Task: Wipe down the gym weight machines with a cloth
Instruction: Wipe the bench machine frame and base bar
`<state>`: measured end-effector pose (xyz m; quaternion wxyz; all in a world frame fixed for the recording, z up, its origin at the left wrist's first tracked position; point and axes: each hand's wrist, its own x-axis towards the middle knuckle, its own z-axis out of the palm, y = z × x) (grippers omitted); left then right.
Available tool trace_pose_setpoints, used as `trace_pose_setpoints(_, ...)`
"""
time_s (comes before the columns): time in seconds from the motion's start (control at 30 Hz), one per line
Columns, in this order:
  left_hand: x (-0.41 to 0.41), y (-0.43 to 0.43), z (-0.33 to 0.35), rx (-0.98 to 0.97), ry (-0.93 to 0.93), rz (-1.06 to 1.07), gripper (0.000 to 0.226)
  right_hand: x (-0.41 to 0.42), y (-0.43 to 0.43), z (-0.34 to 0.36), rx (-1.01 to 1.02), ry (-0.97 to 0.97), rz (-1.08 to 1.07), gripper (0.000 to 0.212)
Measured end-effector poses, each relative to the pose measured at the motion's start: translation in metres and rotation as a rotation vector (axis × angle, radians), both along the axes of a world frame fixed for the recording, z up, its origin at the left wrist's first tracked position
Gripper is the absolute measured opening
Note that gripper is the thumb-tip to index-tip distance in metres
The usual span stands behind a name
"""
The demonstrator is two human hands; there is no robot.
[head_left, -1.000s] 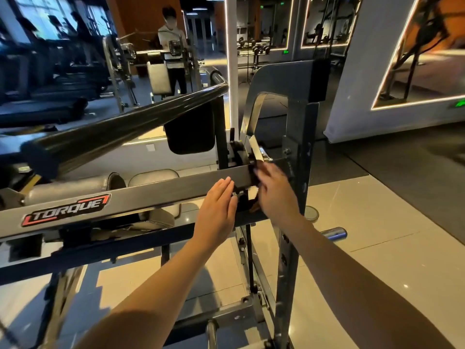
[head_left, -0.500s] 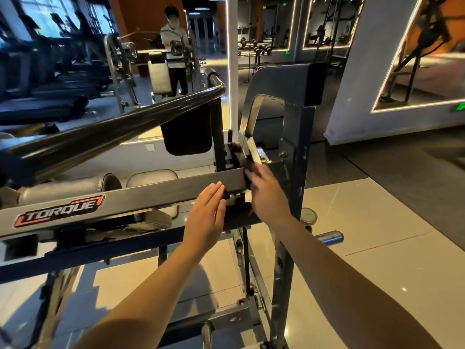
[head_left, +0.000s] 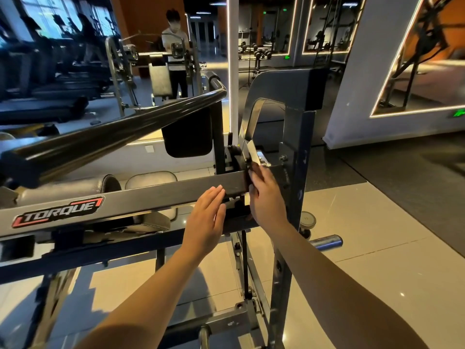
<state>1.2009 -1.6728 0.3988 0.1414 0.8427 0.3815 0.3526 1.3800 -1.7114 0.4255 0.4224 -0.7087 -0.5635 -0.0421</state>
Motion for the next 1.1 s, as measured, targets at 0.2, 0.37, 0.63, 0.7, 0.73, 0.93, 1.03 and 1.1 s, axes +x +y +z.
trace_pose_setpoints(0.2,-0.034,0.0,0.007,-0.053,-0.017,0.033,0.051,-0.059,0.028,0.003,0.043,0.029,0.004,0.042)
trace_pose_setpoints(0.37,-0.087,0.003,-0.003,-0.045,-0.079,0.17,0.053,-0.134,0.035,0.012,-0.079,-0.034,0.334,0.042)
trace_pose_setpoints(0.63,-0.115,0.004,-0.001,-0.066,-0.053,0.127,0.051,-0.118,0.027,0.021,0.041,0.158,0.285,0.041)
trace_pose_setpoints(0.7,-0.123,0.006,0.002,-0.052,-0.017,0.096,0.051,-0.109,0.026,0.02,0.036,0.184,0.085,0.044)
trace_pose_setpoints(0.73,-0.129,0.006,0.003,-0.038,-0.006,0.086,0.052,-0.112,0.027,0.02,-0.003,0.186,0.039,0.045)
trace_pose_setpoints(0.93,-0.184,0.023,0.0,0.002,-0.025,0.153,0.053,-0.189,0.051,0.015,-0.092,0.007,0.174,0.047)
trace_pose_setpoints(1.03,-0.203,0.027,0.001,-0.028,-0.042,0.134,0.049,-0.237,0.063,0.01,-0.137,0.087,0.344,0.048)
trace_pose_setpoints(1.1,-0.214,0.028,0.001,-0.047,-0.086,0.147,0.049,-0.263,0.065,0.006,-0.168,0.132,0.424,0.048)
